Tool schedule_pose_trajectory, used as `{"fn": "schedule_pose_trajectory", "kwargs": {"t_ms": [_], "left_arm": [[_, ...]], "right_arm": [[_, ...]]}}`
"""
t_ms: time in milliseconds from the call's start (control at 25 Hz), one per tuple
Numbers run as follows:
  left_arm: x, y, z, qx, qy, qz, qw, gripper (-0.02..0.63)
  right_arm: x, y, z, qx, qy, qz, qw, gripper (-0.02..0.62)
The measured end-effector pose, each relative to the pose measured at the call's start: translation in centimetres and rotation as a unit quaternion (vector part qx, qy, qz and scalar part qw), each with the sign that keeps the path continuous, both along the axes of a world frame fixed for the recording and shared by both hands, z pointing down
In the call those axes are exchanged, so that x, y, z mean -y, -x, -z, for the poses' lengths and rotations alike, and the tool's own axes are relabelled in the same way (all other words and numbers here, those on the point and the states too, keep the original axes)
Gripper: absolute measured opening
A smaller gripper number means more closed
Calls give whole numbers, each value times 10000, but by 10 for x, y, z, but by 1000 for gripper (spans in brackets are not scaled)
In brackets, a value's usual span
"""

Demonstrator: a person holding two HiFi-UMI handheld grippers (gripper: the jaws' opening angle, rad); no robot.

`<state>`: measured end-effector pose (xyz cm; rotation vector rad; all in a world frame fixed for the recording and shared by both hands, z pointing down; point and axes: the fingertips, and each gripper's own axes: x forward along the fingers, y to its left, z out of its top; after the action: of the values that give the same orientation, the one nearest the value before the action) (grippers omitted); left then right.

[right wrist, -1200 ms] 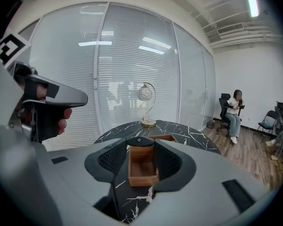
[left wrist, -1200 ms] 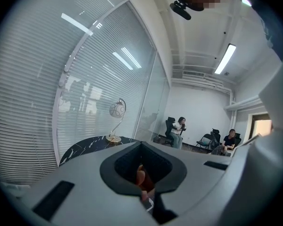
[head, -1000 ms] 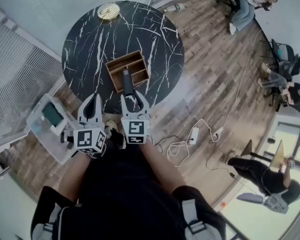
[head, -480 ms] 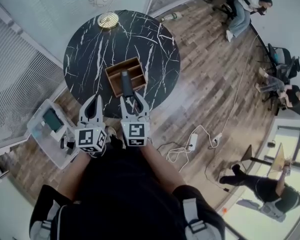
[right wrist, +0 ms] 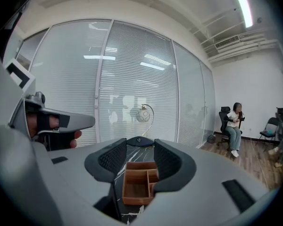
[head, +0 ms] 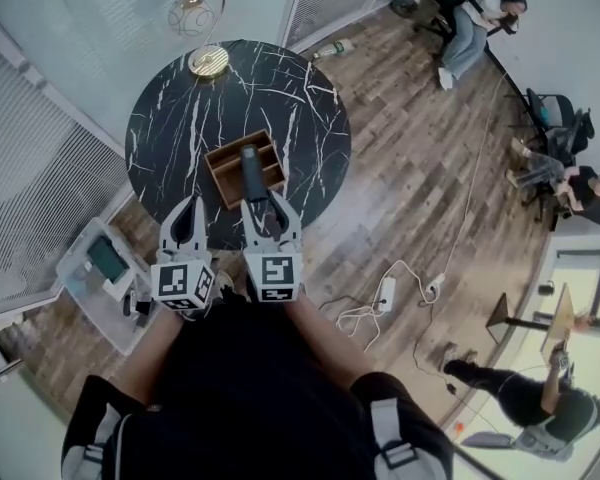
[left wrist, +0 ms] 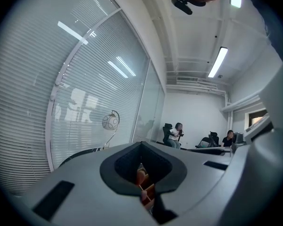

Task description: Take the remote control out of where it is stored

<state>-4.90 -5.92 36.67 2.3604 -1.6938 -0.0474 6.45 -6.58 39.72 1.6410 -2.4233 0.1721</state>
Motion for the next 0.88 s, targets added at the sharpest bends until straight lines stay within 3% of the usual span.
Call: {"fn": "schedule_pose_trajectory", "kwargs": {"t_ms": [440, 880], "left_arm": [[1, -19, 23, 13, -230, -148, 9996, 8], [2, -20, 24, 49, -207, -120, 9997, 8]], "right_arm": [[5, -12, 41, 189, -412, -132, 9989, 186], [7, -22, 43, 331, -408, -228, 9984, 186]]}}
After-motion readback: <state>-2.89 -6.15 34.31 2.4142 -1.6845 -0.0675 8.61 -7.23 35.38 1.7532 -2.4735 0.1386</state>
